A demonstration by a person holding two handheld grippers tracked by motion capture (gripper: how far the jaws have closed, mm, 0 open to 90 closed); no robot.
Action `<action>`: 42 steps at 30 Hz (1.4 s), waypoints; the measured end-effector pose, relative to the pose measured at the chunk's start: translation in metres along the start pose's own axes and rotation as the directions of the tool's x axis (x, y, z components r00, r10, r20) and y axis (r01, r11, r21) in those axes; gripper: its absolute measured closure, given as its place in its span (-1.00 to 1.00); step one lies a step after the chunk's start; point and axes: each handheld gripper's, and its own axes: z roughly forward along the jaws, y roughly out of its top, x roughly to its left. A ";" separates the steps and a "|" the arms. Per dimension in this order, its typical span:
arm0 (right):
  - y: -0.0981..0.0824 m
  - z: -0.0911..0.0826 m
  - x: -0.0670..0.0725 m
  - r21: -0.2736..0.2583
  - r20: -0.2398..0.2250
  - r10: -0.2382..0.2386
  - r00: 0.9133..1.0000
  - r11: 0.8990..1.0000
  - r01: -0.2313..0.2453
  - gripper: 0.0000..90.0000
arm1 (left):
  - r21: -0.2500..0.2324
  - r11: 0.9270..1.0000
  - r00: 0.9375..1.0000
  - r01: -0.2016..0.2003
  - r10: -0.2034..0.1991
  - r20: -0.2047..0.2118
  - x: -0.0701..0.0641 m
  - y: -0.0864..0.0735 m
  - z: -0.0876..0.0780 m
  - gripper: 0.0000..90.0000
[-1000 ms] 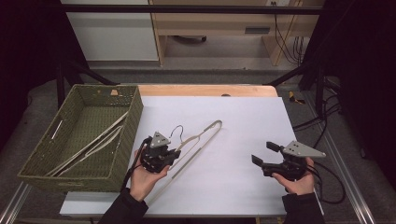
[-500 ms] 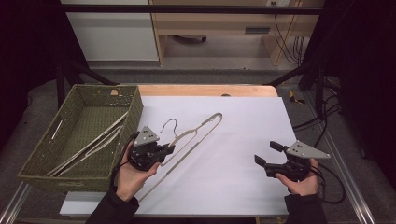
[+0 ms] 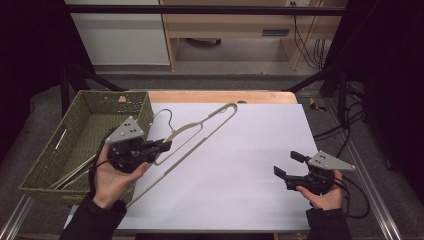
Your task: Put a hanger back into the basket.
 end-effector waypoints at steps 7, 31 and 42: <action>0.000 0.000 0.000 0.002 0.002 -0.002 1.000 1.000 0.002 -0.62 | -0.030 0.999 0.999 -0.019 0.018 -0.036 0.013 0.014 -0.025 0.91; 0.001 0.001 0.003 0.010 0.004 -0.001 1.000 1.000 0.001 -0.64 | -0.059 0.998 0.981 -0.030 0.018 -0.191 0.078 0.029 -0.086 0.91; 0.001 0.002 0.002 0.014 0.005 -0.008 1.000 1.000 0.008 -0.64 | -0.036 0.998 0.969 -0.053 0.042 -0.241 0.117 0.014 -0.098 0.91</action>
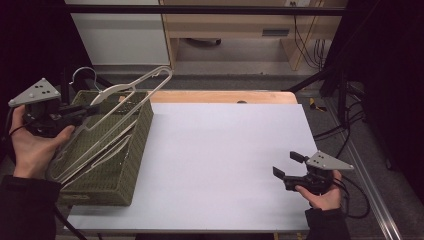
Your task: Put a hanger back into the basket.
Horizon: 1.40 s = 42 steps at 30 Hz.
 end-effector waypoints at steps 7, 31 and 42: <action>0.000 0.000 0.000 0.003 0.002 -0.002 1.000 1.000 0.002 -0.65 | 0.028 1.000 0.999 -0.011 0.012 -0.038 0.020 -0.012 -0.003 0.91; 0.000 0.001 0.000 0.029 0.016 -0.017 1.000 0.999 0.017 -0.73 | 0.183 0.981 0.989 -0.056 0.079 -0.121 0.059 -0.067 0.008 0.91; -0.001 0.002 0.000 0.043 0.012 -0.024 1.000 0.999 0.023 -0.74 | 0.231 0.969 0.986 -0.084 0.114 -0.121 0.060 -0.083 0.016 0.91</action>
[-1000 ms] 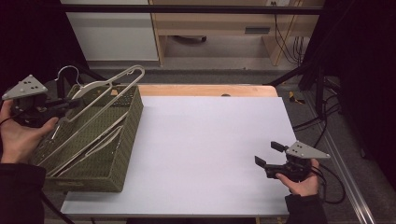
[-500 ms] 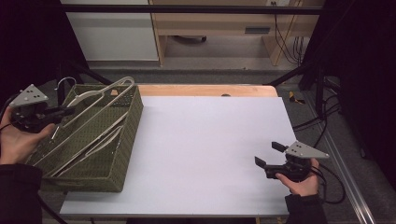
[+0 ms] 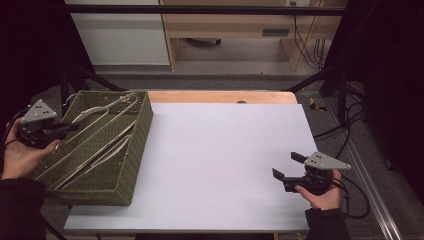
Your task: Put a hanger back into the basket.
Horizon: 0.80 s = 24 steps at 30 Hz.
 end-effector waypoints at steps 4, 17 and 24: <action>0.000 0.000 0.001 0.000 -0.004 -0.002 1.000 1.000 0.002 -0.74 | 0.011 0.999 0.999 -0.035 0.035 0.000 -0.003 0.000 0.005 0.91; 0.000 0.000 0.001 -0.001 -0.008 -0.009 1.000 1.000 0.009 -0.72 | 0.022 0.998 0.998 -0.052 0.053 -0.027 -0.011 -0.026 0.031 0.91; 0.000 -0.001 0.000 -0.005 -0.007 -0.008 1.000 1.000 0.008 -0.72 | 0.051 0.998 1.000 -0.022 0.022 0.007 -0.020 -0.043 0.048 0.90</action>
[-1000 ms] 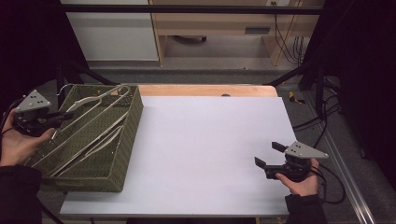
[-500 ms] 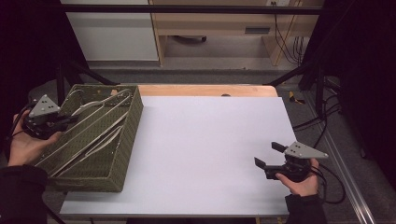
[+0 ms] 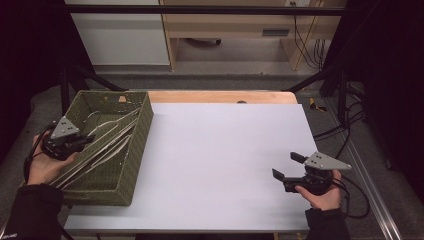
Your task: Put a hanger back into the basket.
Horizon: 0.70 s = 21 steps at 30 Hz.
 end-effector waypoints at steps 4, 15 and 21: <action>0.000 0.000 0.000 0.000 0.003 0.002 1.000 1.000 -0.002 -0.72 | 0.003 1.000 0.999 0.027 -0.028 0.037 -0.002 -0.003 0.002 0.87; 0.000 0.001 0.001 0.001 -0.006 0.002 1.000 1.000 -0.002 -0.72 | 0.044 0.996 0.988 0.079 -0.084 0.130 -0.007 -0.009 0.005 0.62; 0.000 0.001 0.002 -0.003 -0.011 0.001 1.000 1.000 -0.001 -0.72 | -0.033 0.994 0.984 0.102 -0.096 0.149 -0.008 -0.006 -0.007 0.30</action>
